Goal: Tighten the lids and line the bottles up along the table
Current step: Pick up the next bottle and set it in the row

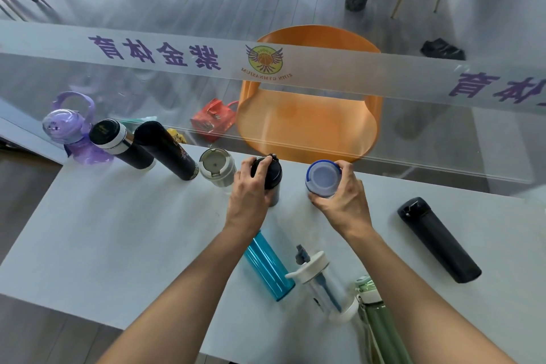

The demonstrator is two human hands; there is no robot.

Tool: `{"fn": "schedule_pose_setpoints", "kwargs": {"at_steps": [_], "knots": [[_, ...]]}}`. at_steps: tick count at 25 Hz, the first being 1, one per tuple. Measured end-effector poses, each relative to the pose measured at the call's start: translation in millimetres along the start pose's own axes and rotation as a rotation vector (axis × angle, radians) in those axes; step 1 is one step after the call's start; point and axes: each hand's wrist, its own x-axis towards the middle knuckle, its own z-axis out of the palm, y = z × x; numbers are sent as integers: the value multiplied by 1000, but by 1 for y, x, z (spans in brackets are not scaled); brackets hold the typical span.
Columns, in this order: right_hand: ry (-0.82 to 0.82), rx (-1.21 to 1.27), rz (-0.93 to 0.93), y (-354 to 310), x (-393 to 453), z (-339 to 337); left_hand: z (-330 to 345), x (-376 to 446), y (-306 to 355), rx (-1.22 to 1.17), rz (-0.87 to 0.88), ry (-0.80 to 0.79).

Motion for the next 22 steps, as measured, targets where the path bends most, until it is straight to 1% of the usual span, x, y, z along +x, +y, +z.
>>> {"fn": "schedule_pose_setpoints", "kwargs": {"at_steps": [4,9,15,19,22], "knots": [[-11,6,28,-1,-4,1,4,6,-1,-45,-1,-18],[23,10,64,-4,-9,2,6,6,-5,-41,16,-21],[19,36,136,-7,-12,9,0,2,-3,-55,15,-47],[29,29,142,-11,-12,13,-7,-4,-6,-9,28,-74],[16,18,166,-11,-14,13,-14,-13,-6,62,69,-29]]}}
